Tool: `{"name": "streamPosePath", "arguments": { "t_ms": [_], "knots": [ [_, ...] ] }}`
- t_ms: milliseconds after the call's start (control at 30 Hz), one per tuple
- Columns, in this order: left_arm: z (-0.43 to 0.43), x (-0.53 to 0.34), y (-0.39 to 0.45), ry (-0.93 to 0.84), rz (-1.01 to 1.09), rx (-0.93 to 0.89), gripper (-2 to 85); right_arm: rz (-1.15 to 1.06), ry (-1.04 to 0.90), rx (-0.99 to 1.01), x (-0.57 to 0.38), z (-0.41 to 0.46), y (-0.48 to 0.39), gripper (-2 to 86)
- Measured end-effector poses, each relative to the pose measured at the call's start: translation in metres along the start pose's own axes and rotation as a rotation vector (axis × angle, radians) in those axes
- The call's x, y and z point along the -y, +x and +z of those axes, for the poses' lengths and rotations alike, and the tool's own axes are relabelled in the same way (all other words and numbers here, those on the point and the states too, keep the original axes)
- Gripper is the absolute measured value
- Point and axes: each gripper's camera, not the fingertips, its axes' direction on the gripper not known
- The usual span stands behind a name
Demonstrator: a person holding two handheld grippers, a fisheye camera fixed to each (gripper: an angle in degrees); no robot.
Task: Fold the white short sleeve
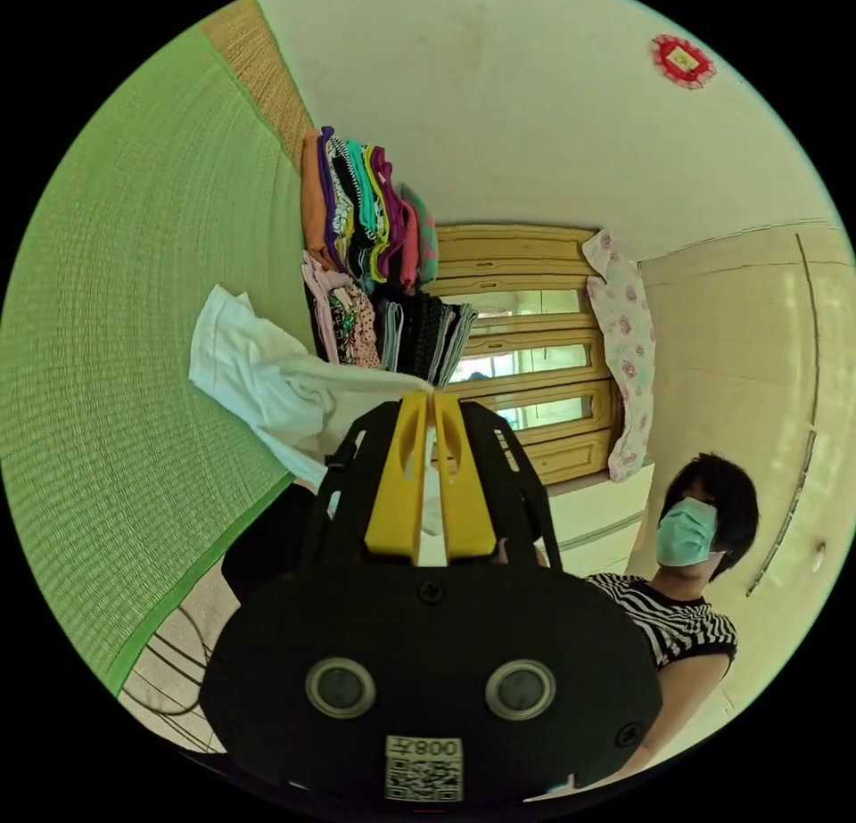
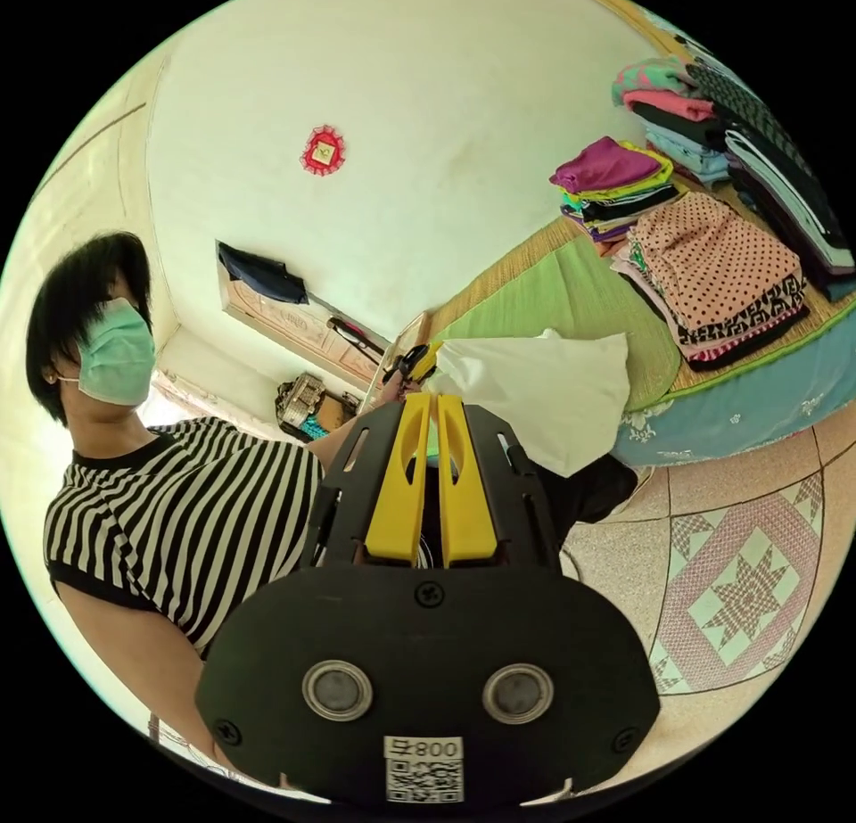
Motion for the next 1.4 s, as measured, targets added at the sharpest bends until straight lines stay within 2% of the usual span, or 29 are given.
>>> {"name": "streamPosePath", "arguments": {
  "t_ms": [400,667,1067,1400],
  "knots": [
    [-0.234,-0.137,0.148,0.311,0.41,-0.112,0.8,-0.331,0.095,0.046,0.049,-0.005,-0.084,0.7],
    [-0.359,-0.246,0.228,0.413,0.618,-0.065,0.8,-0.469,0.123,0.118,0.067,0.002,-0.13,0.5],
    [-0.483,-0.378,0.29,0.49,0.814,-0.049,0.8,-0.619,0.137,0.205,0.071,-0.011,-0.189,0.5],
    [-0.552,-0.434,0.32,0.535,0.928,-0.045,0.8,-0.726,0.143,0.217,0.077,-0.025,-0.226,0.4]
  ]
}}
